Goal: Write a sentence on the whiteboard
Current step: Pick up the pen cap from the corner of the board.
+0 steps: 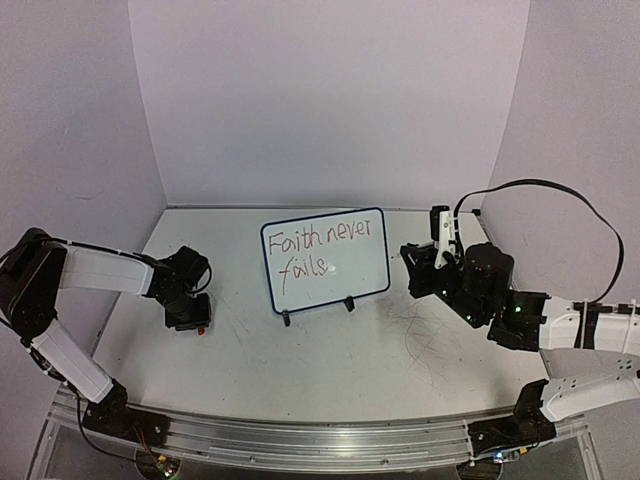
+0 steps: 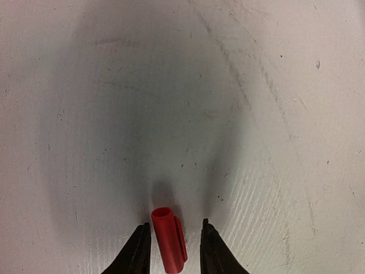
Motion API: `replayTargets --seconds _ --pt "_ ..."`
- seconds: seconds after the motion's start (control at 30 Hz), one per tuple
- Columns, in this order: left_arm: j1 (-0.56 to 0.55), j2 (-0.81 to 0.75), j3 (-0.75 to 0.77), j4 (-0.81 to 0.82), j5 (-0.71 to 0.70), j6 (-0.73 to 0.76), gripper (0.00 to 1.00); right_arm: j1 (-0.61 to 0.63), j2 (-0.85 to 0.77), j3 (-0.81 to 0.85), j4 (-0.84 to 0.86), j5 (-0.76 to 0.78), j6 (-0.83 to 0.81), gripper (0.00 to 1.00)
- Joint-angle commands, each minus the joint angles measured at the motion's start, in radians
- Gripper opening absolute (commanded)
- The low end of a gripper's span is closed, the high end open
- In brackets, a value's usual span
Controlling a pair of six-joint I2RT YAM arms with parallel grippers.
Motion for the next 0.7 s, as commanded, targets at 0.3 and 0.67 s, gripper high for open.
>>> replayTargets --seconds 0.3,0.67 --pt "-0.003 -0.181 -0.065 0.043 0.019 0.002 0.09 -0.002 -0.012 0.062 0.018 -0.028 0.021 0.0" --pt "-0.029 -0.466 0.11 0.325 0.36 0.222 0.07 -0.004 0.024 0.256 -0.158 -0.238 0.046 0.0"
